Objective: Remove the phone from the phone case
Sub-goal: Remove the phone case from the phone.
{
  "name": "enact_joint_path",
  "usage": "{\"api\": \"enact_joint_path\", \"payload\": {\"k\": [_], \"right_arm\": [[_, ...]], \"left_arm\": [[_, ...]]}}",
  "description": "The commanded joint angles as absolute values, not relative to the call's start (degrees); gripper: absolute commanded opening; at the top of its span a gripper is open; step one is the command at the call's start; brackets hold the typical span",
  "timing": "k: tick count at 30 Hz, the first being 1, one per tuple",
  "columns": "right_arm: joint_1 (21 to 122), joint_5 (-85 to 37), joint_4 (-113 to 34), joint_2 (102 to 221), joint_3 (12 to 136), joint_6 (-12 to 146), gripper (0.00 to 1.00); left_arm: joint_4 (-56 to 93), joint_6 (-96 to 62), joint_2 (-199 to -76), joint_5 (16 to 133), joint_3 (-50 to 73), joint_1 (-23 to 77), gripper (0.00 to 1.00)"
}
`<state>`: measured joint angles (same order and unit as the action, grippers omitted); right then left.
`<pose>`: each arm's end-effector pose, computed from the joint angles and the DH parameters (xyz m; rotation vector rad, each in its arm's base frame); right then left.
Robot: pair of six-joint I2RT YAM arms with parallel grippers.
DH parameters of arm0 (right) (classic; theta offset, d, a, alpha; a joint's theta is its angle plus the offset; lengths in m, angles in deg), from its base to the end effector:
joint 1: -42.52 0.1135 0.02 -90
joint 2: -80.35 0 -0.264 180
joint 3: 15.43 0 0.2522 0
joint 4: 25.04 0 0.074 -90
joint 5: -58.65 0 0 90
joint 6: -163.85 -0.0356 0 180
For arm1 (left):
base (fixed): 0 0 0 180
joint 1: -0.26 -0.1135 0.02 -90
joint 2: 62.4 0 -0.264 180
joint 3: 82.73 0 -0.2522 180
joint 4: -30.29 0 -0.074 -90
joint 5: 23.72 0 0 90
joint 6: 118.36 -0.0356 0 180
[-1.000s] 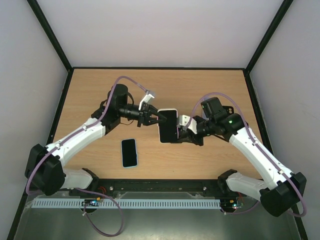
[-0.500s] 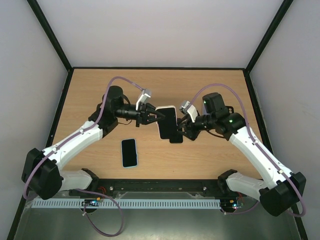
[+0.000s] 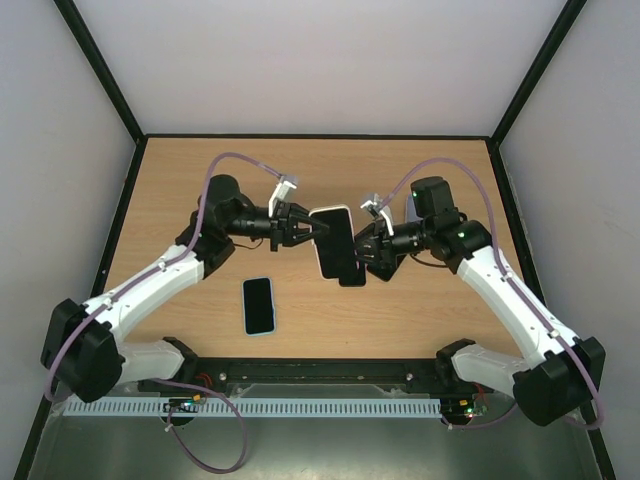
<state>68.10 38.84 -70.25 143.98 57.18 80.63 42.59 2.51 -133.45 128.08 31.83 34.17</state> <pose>0.1851 0.1257 0.3385 -1.2139 1.6839 1.5175 0.2111 -0.1797 0.3491 1.0285 1.4445 -1.6295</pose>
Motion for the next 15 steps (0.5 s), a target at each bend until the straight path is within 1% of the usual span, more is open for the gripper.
{"api": "enact_joint_path", "payload": {"k": [1,3,4,6,7,8,11,12,15], "right_arm": [[69.5,44.7,-65.7,147.0,58.3,84.9,0.13],[69.5,44.4,-66.9,147.6,57.0,84.5,0.04],[69.5,43.9,-65.5,147.6,55.9,83.2,0.02],[69.4,41.1,-59.8,147.0,52.3,74.5,0.02],[69.2,38.8,-57.0,146.5,50.5,71.3,0.02],[69.0,36.6,-54.8,146.1,48.6,67.9,0.02],[68.1,31.6,-50.5,145.8,43.5,60.5,0.02],[67.8,30.2,-49.6,146.0,42.6,58.8,0.02],[66.9,26.7,-46.6,147.6,40.1,53.8,0.02]], "left_arm": [[39.4,6.1,-140.2,118.7,31.3,35.1,0.08],[40.5,7.5,-141.8,114.8,31.5,34.0,0.1],[41.2,7.8,-141.9,112.5,31.8,33.7,0.14],[43.1,8.0,-141.9,108.8,32.2,33.3,0.19],[44.1,8.2,-141.9,107.5,31.9,33.2,0.24],[44.1,8.4,-142.0,105.7,31.3,33.0,0.33],[39.2,6.5,-141.5,97.5,29.2,33.0,0.52],[37.2,5.8,-141.0,93.6,28.7,33.0,0.56],[34.6,4.1,-138.8,84.0,30.0,33.1,0.63]]}}
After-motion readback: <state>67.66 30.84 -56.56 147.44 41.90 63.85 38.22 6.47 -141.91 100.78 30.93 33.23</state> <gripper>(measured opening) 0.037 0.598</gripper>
